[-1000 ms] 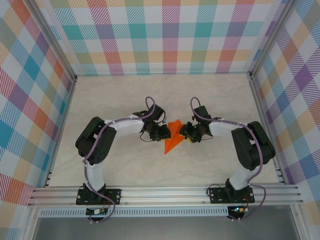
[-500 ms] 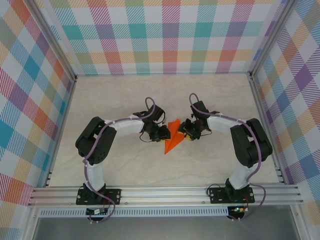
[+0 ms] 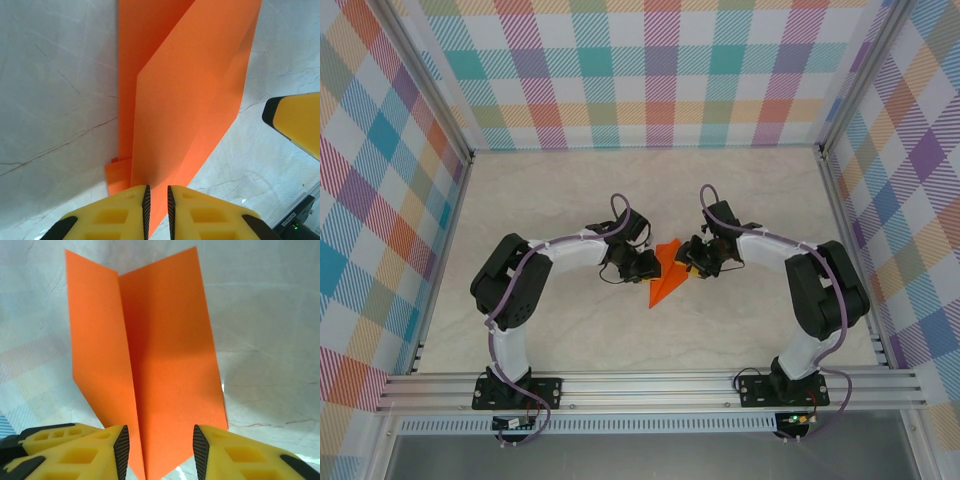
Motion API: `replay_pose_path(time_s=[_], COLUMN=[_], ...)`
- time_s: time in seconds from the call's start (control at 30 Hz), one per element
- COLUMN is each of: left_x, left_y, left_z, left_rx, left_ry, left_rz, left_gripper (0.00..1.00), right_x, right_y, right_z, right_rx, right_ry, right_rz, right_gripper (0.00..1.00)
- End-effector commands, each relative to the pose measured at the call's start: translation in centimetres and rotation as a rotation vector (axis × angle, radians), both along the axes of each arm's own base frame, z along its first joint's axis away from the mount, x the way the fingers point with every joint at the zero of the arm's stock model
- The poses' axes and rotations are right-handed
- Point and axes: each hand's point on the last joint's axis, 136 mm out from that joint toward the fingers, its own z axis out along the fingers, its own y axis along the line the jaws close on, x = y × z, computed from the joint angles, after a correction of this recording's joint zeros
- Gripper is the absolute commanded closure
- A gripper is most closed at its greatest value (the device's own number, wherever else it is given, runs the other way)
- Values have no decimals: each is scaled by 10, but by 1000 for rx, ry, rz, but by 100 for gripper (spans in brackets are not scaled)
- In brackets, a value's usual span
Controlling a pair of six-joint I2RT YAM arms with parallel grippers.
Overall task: Fold a paper plane with a square sheet of paper (pick it up from the middle)
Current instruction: Fourth fold the wing at the center of the table.
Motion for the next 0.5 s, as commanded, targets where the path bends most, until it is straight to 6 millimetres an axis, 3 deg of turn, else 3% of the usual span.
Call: replay_pose_path(time_s=[0.0, 0.2, 0.47], left_x=[9, 11, 6], left_y=[2, -3, -10], left_z=[26, 31, 17], left_rx=[-14, -58, -83], left_ry=[-55, -58, -3], left_rz=[16, 42, 24], left_gripper=[84, 91, 92], right_x=[5, 20, 32], right_y=[18, 43, 62], right_z=[15, 24, 15], right_rx=[108, 216, 302], right_ry=[-73, -107, -90], right_rz=[47, 102, 117], right_gripper=[67, 83, 86])
